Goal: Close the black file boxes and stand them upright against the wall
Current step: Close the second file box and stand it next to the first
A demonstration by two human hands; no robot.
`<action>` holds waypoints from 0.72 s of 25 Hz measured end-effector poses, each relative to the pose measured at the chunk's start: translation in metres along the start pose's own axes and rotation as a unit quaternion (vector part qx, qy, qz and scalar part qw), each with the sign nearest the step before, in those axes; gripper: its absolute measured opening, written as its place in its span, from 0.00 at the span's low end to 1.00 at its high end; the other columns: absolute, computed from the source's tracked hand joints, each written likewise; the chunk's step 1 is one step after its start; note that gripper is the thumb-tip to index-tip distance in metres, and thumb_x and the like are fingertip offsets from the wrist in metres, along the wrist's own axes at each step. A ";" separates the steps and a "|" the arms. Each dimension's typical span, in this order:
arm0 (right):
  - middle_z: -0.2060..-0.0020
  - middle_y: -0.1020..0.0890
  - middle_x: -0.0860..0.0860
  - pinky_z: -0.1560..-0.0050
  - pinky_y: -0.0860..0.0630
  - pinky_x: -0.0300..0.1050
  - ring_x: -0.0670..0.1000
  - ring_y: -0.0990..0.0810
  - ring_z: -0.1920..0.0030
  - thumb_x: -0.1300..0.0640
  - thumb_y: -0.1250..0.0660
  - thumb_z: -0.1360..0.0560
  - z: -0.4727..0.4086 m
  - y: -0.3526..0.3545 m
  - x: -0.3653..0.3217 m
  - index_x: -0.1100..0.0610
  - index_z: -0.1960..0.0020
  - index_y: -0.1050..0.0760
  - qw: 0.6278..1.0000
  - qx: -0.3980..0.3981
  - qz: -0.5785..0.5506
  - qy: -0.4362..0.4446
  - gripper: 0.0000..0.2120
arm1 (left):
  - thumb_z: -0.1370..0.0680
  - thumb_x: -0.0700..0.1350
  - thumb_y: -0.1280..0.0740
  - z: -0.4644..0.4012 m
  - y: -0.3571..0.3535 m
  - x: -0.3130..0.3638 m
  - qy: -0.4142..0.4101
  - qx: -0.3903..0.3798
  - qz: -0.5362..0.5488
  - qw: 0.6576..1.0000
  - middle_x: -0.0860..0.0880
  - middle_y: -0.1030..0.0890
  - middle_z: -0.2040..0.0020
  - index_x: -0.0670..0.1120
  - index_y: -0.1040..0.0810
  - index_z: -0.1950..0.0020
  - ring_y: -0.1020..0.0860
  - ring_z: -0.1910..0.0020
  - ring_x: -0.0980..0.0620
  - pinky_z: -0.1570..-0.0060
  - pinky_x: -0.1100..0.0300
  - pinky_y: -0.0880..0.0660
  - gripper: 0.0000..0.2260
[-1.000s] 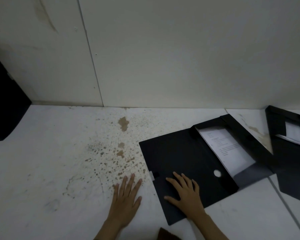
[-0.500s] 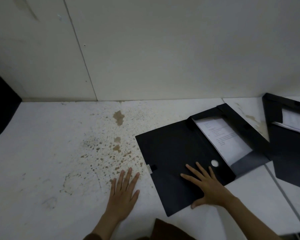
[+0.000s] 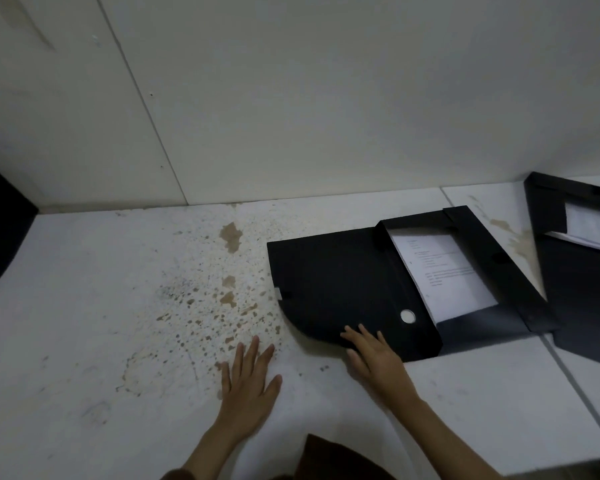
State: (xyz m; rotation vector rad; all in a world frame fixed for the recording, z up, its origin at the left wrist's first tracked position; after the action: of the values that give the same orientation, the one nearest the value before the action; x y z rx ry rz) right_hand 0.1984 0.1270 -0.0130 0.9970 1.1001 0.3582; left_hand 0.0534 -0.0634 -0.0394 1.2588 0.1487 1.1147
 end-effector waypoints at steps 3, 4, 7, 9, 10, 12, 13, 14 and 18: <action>0.40 0.24 0.45 0.27 0.44 0.48 0.45 0.30 0.35 0.28 0.60 0.31 0.000 -0.003 -0.018 0.52 0.37 0.29 0.983 0.067 -0.166 -0.049 0.40 | 0.20 0.55 0.51 -0.003 0.007 0.021 0.036 -0.024 0.092 0.995 0.53 0.58 0.22 0.57 0.46 0.26 0.65 0.25 0.50 0.29 0.48 0.69 0.21; 0.47 0.21 0.44 0.30 0.36 0.51 0.44 0.23 0.43 0.30 0.57 0.30 0.002 -0.003 -0.023 0.51 0.40 0.28 0.971 0.092 -0.211 -0.064 0.34 | 0.20 0.55 0.51 -0.004 0.010 0.027 0.049 -0.033 0.114 0.992 0.52 0.58 0.22 0.57 0.43 0.27 0.65 0.24 0.49 0.28 0.48 0.67 0.20; 0.69 0.26 0.44 0.58 0.28 0.39 0.40 0.26 0.69 0.31 0.50 0.30 0.006 0.002 -0.040 0.50 0.57 0.27 0.915 0.168 -0.343 -0.127 0.25 | 0.21 0.59 0.52 -0.007 0.010 0.037 0.050 -0.057 0.151 0.986 0.51 0.53 0.22 0.56 0.39 0.29 0.61 0.24 0.48 0.27 0.47 0.63 0.22; 0.66 0.25 0.49 0.60 0.29 0.31 0.42 0.26 0.62 0.40 0.46 0.25 0.012 0.013 -0.054 0.53 0.59 0.27 0.864 0.199 -0.435 -0.155 0.19 | 0.25 0.66 0.55 -0.008 0.008 0.043 0.027 -0.060 0.174 0.982 0.50 0.47 0.22 0.54 0.41 0.27 0.56 0.23 0.50 0.25 0.50 0.60 0.30; 0.58 0.23 0.51 0.51 0.29 0.30 0.45 0.25 0.52 0.46 0.46 0.22 0.015 0.015 -0.057 0.55 0.52 0.25 0.837 0.204 -0.474 -0.182 0.16 | 0.24 0.65 0.54 -0.007 0.006 0.048 0.021 -0.067 0.200 0.977 0.50 0.46 0.22 0.53 0.42 0.26 0.54 0.23 0.50 0.25 0.51 0.58 0.29; 0.45 0.26 0.50 0.37 0.34 0.41 0.49 0.29 0.40 0.44 0.49 0.22 0.020 0.016 -0.058 0.55 0.39 0.30 0.796 0.195 -0.515 -0.251 0.21 | 0.21 0.58 0.50 -0.005 0.003 0.058 0.009 -0.081 0.235 0.968 0.51 0.46 0.23 0.52 0.45 0.25 0.52 0.23 0.51 0.25 0.53 0.56 0.25; 0.48 0.27 0.48 0.40 0.33 0.45 0.49 0.28 0.44 0.36 0.49 0.27 0.021 0.016 -0.057 0.53 0.42 0.30 0.782 0.196 -0.523 -0.278 0.25 | 0.21 0.57 0.49 -0.005 0.000 0.062 -0.001 -0.089 0.220 0.972 0.52 0.46 0.23 0.53 0.46 0.25 0.53 0.23 0.51 0.25 0.53 0.56 0.24; 0.54 0.28 0.46 0.48 0.31 0.43 0.46 0.28 0.53 0.30 0.49 0.33 0.022 0.016 -0.056 0.49 0.49 0.31 0.767 0.208 -0.525 -0.306 0.26 | 0.21 0.57 0.49 -0.003 -0.003 0.066 -0.014 -0.092 0.176 0.980 0.52 0.47 0.22 0.54 0.47 0.25 0.54 0.23 0.51 0.25 0.53 0.57 0.24; 0.62 0.32 0.43 0.58 0.35 0.39 0.42 0.34 0.63 0.34 0.48 0.28 0.023 0.025 -0.055 0.45 0.52 0.33 0.686 0.273 -0.579 -0.345 0.16 | 0.21 0.57 0.51 0.000 -0.018 0.063 -0.045 -0.115 0.016 0.992 0.54 0.58 0.22 0.58 0.51 0.26 0.63 0.24 0.50 0.27 0.50 0.64 0.24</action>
State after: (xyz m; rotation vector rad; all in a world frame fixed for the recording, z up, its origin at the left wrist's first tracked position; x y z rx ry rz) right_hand 0.1988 0.0915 0.0411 0.6268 0.9094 -1.3668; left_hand 0.0950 -0.0155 -0.0246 1.1054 -0.0663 1.0670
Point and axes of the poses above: each hand's wrist, its own z-axis away from the middle knuckle, its own y-axis out of the back of the hand, x = y × z, the point moved 1 cm from there along -z, towards the middle knuckle
